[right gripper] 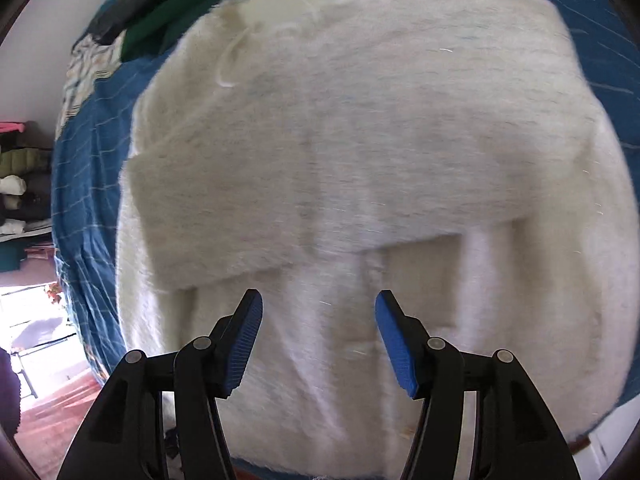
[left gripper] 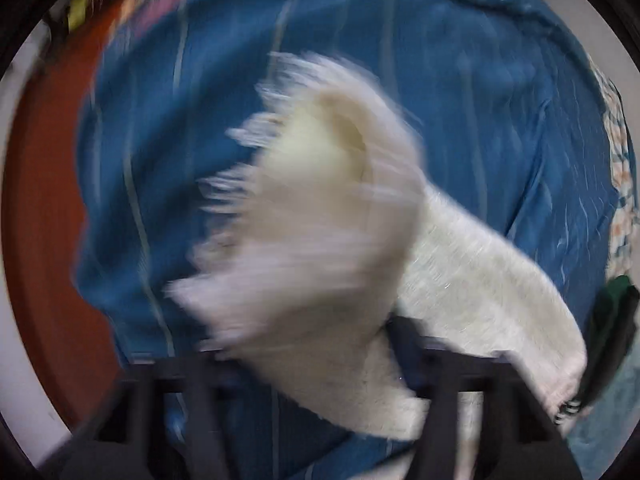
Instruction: Fold large clothes
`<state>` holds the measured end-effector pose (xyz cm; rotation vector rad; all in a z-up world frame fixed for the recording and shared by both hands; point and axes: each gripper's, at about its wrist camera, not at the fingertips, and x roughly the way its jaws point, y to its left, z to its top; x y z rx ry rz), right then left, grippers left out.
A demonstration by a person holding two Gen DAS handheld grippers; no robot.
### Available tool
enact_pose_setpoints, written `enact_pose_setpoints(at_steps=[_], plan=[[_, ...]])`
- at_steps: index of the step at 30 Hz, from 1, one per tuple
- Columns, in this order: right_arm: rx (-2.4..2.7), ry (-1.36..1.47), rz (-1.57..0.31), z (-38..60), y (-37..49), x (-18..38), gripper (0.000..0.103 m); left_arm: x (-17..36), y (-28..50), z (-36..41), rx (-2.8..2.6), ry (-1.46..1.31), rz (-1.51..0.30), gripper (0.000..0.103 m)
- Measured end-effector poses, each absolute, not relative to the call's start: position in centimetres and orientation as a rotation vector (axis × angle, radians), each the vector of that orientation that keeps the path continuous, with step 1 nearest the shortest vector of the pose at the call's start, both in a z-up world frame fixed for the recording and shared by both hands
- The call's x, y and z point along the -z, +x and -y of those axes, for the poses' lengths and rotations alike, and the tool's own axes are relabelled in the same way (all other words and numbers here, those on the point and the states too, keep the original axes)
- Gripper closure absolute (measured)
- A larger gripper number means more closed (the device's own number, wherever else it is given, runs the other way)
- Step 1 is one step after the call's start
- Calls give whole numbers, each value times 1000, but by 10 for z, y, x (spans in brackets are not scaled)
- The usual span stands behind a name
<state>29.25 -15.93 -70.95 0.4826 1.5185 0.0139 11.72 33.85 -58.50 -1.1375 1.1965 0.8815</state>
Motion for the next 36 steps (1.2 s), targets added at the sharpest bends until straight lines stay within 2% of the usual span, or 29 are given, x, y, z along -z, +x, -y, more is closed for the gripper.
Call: enact_pose_setpoints(at_steps=[1, 5, 6, 7, 8, 11, 15, 16, 17, 18, 19, 20, 23, 27, 36], plan=[[-32, 453, -1507, 147, 298, 707, 42, 576, 127, -343, -854, -1088, -1171, 86], [-94, 436, -1477, 104, 334, 699, 45, 530, 173, -371, -785, -856, -1058, 87], [-103, 445, -1469, 96, 342, 703, 50, 518, 186, -381, -758, -817, -1029, 87], [-112, 453, -1471, 87, 353, 708, 67, 507, 198, -389, -733, -786, -1005, 87], [-132, 458, -1491, 75, 365, 720, 75, 500, 208, -393, -712, -764, -990, 87], [-132, 416, -1631, 41, 388, 768, 76, 483, 244, -397, -646, -666, -963, 87], [-130, 301, -1657, 32, 400, 750, 75, 464, 271, -371, -584, -504, -951, 87], [-120, 276, -1638, 35, 398, 740, 70, 457, 274, -363, -574, -459, -943, 87], [-70, 224, -1602, 43, 393, 725, 52, 448, 279, -354, -560, -396, -933, 87], [-8, 166, -1561, 52, 387, 712, 41, 443, 277, -345, -547, -356, -925, 87], [58, 98, -1523, 62, 381, 701, 22, 435, 277, -332, -538, -315, -920, 87], [108, 40, -1491, 73, 376, 692, 18, 428, 280, -319, -524, -258, -917, 87], [213, -61, -1427, 103, 362, 680, 18, 416, 285, -282, -485, -158, -907, 87], [255, -33, -1409, 143, 351, 681, 18, 409, 297, -217, -390, -41, -904, 87], [226, 156, -1416, 247, 335, 686, 18, 410, 308, -30, -153, 0, -979, 88]])
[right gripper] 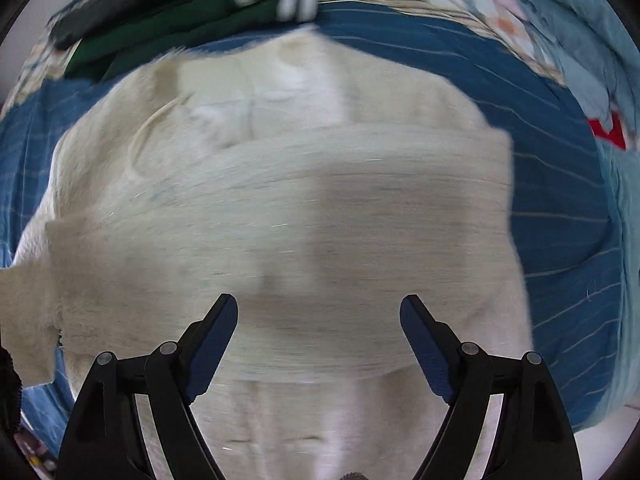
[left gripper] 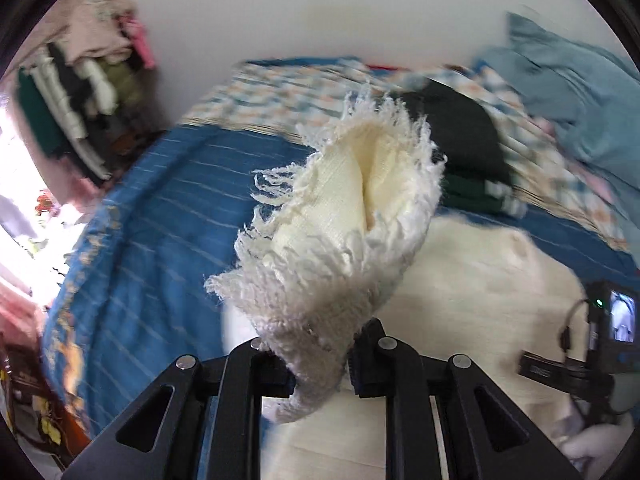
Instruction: Fold large clothes
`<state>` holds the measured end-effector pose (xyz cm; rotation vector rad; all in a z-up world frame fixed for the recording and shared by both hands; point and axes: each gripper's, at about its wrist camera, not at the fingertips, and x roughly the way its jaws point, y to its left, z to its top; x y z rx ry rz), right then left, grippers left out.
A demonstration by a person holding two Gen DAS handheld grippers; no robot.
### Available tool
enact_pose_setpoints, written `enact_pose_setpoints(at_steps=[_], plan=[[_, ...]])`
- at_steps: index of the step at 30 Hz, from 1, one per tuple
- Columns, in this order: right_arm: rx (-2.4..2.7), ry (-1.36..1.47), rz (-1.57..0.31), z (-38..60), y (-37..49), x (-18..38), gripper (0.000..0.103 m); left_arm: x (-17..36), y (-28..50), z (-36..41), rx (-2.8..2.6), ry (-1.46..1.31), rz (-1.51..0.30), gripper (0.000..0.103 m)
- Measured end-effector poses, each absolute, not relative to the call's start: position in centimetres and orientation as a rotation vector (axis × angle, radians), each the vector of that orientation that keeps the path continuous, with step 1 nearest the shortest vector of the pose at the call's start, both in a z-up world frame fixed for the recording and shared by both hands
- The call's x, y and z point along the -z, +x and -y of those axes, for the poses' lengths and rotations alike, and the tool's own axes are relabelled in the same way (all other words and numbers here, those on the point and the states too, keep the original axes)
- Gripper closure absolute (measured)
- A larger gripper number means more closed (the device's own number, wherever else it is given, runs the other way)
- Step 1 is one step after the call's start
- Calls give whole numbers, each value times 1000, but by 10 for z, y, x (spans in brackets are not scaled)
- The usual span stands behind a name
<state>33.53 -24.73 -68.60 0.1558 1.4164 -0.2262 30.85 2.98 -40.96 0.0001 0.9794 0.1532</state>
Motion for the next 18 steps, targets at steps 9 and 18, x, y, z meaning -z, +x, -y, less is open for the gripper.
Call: enact_pose_setpoints(at_steps=[9, 18], plan=[[327, 267, -1457, 407, 287, 691, 18, 469, 333, 163, 79, 6, -1096, 88], [240, 481, -1433, 504, 246, 698, 18, 519, 353, 233, 126, 31, -1236, 12]])
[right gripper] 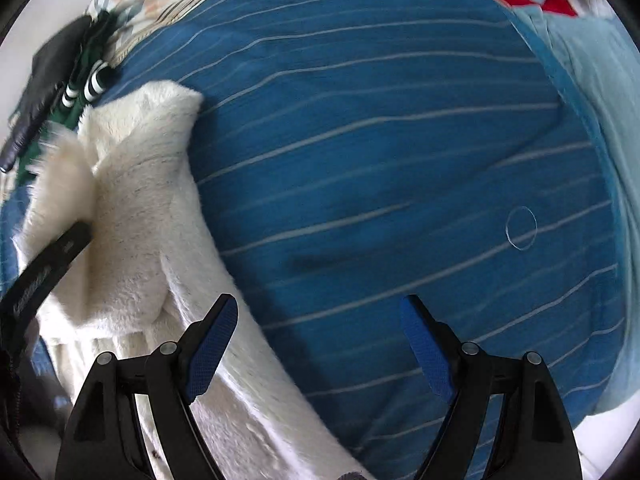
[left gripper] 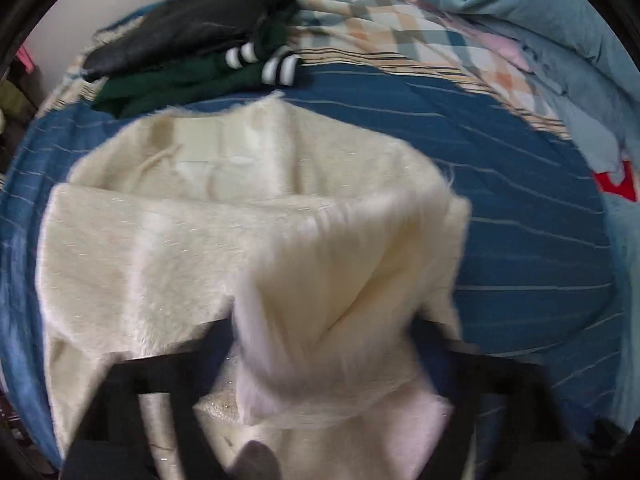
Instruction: Fold large clothes
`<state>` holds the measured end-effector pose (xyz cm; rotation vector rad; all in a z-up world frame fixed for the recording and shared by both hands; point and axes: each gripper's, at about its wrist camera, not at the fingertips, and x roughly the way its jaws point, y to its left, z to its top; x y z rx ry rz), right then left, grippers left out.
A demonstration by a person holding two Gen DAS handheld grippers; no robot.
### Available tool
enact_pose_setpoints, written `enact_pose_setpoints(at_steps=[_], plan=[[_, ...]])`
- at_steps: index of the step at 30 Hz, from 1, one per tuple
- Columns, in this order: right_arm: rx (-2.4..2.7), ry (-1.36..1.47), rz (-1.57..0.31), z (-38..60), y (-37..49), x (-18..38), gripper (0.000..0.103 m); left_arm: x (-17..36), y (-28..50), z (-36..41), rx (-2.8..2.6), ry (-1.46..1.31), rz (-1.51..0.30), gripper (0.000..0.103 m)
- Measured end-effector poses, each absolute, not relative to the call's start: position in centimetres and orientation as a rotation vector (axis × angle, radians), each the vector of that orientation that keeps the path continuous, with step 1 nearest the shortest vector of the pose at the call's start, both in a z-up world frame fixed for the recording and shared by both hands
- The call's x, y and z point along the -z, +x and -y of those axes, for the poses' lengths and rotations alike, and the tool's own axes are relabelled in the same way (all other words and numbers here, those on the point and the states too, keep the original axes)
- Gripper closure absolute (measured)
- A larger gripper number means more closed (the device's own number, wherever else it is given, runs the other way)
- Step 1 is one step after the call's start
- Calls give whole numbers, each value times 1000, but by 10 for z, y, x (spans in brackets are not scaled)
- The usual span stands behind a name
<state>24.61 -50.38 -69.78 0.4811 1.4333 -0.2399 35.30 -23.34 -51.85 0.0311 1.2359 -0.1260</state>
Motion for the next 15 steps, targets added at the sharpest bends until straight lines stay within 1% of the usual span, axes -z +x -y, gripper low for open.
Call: enact_pose_setpoints(at_steps=[4, 5, 9, 12, 15], plan=[[190, 571, -1406, 519, 235, 681, 18, 492, 343, 227, 128, -4, -1191, 12], [171, 612, -1391, 522, 234, 674, 18, 479, 337, 215, 110, -20, -1177, 12], [3, 722, -1330, 507, 259, 654, 18, 461, 306, 162, -43, -3, -1144, 12], [-140, 743, -1351, 475, 295, 661, 19, 474, 278, 108, -212, 74, -1166, 12], [-224, 717, -1427, 435, 335, 691, 18, 508, 263, 57, -357, 123, -1251, 12]])
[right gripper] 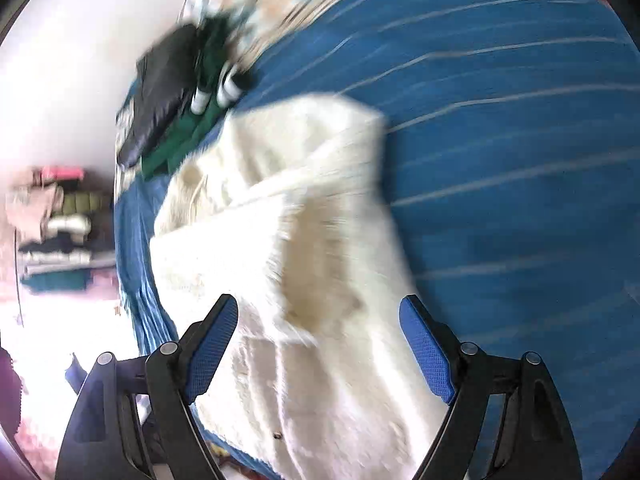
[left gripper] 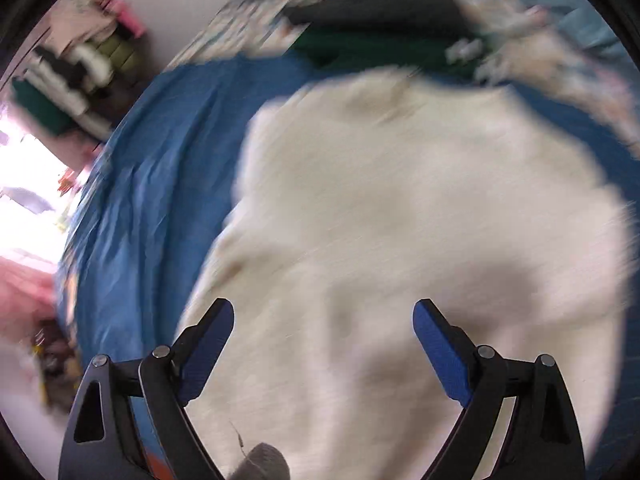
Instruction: Fold large clothes
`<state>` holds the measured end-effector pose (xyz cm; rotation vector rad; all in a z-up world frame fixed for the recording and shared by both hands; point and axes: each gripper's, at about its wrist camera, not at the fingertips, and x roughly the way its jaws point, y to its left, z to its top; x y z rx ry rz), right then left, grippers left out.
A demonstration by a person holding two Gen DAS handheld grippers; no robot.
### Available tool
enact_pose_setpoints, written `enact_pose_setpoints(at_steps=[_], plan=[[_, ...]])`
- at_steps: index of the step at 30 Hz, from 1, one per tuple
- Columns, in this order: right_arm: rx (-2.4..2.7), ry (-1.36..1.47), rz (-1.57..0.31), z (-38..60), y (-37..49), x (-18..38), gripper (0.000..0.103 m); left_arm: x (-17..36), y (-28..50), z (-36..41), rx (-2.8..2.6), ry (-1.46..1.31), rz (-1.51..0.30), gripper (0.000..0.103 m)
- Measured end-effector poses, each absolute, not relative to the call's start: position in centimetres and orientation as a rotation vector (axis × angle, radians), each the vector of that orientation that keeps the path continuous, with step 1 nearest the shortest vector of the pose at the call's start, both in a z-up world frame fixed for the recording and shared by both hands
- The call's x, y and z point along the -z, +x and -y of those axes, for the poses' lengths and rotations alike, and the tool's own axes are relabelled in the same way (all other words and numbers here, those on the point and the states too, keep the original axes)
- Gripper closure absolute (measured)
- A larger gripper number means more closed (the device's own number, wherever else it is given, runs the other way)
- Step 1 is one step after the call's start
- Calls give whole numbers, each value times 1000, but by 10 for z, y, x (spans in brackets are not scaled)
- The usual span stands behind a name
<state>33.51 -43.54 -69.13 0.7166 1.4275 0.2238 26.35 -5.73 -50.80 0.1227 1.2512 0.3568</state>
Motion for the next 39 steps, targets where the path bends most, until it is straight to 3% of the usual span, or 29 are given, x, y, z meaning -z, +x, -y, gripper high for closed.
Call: enact_pose_setpoints(at_steps=[1, 2, 3, 4, 11, 16, 18, 20, 22, 27, 33, 34, 36, 39], plan=[[-239, 699, -1477, 420, 351, 709, 19, 517, 259, 42, -396, 116, -1272, 12], [-250, 695, -1494, 411, 358, 719, 39, 525, 255, 26, -436, 107, -1288, 12], [-256, 651, -1514, 398, 368, 726, 73, 532, 251, 13, -467, 99, -1296, 12], [-229, 584, -1521, 392, 371, 725, 96, 538, 249, 4, -490, 98, -1303, 12], [-148, 307, -1257, 378, 375, 643, 97, 538, 242, -36, -562, 39, -1294, 11], [-95, 215, -1510, 383, 376, 706, 95, 535, 247, -43, -535, 17, -1310, 11], [-50, 290, -1550, 394, 374, 708, 89, 522, 262, -43, -511, 21, -1295, 11], [11, 329, -1495, 404, 372, 686, 75, 508, 280, -45, -496, 28, -1251, 11], [57, 383, -1390, 413, 365, 653, 74, 493, 308, -45, -470, 27, -1186, 11], [-214, 632, -1348, 388, 365, 646, 74, 508, 380, -47, -428, 65, -1122, 11], [-123, 655, -1502, 375, 385, 738, 75, 590, 427, -76, -474, 173, -1273, 9], [-118, 648, -1515, 372, 388, 749, 77, 593, 427, -82, -469, 146, -1276, 9], [-69, 603, -1537, 373, 397, 768, 96, 591, 426, -90, -454, 108, -1279, 7], [-47, 644, -1563, 381, 399, 753, 95, 579, 419, -88, -455, 115, -1277, 7]])
